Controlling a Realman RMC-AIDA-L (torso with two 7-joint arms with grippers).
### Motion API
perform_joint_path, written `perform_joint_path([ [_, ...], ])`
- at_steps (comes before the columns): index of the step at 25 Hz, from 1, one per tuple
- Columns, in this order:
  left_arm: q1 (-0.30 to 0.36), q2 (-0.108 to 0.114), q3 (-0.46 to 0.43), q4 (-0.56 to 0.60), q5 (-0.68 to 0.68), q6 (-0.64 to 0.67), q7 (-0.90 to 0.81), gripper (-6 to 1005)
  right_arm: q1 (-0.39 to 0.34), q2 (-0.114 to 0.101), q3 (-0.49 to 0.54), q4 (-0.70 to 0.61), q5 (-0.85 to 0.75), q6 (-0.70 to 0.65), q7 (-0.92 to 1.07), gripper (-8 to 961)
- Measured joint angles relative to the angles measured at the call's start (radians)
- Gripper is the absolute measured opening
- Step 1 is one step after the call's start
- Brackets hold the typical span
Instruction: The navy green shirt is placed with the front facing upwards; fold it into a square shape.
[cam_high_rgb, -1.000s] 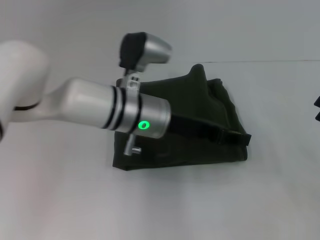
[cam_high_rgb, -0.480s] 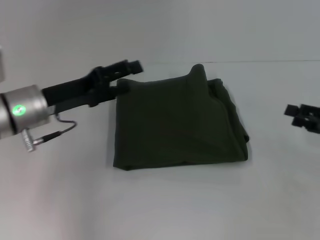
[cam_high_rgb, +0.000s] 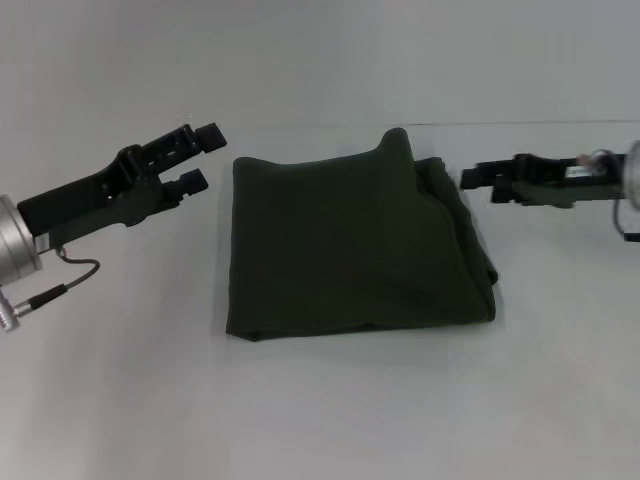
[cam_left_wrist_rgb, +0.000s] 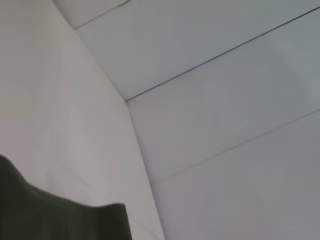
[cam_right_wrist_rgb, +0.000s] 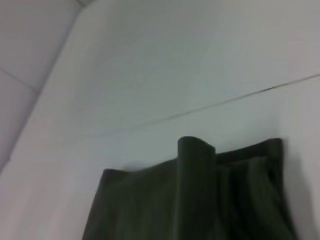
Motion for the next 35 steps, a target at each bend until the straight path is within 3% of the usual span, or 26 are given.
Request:
perform_joint_path([
  [4,-0.004,0.004,-0.025,0.0,-0.004,0.001,0.011,950,0.033,0.022,-0.101,0.002,-0.002,0.057,0.073,676],
  [9,-0.007,0.005,-0.037,-0.001,-0.005,0.007,0.023,950,0.044,0.035,-0.16,0.005,-0.003,0.083,0.114,675],
  [25,-0.008,-0.004,-0.048,-0.02,-0.022,0.003,0.051,950,0.069,0.075,-0.192,0.042,0.006,0.181,0.089,674],
  [30,-0.009,-0.002,-0.049,-0.036,-0.03,-0.006,0.059,950,0.06,0.076,-0.188,0.024,0.041,0.146,0.076,673],
  [35,-0.01,-0.001,-0.05,-0.037,-0.032,-0.008,0.06,950,-0.023,0.063,-0.177,-0.068,0.239,0.011,-0.016,671],
])
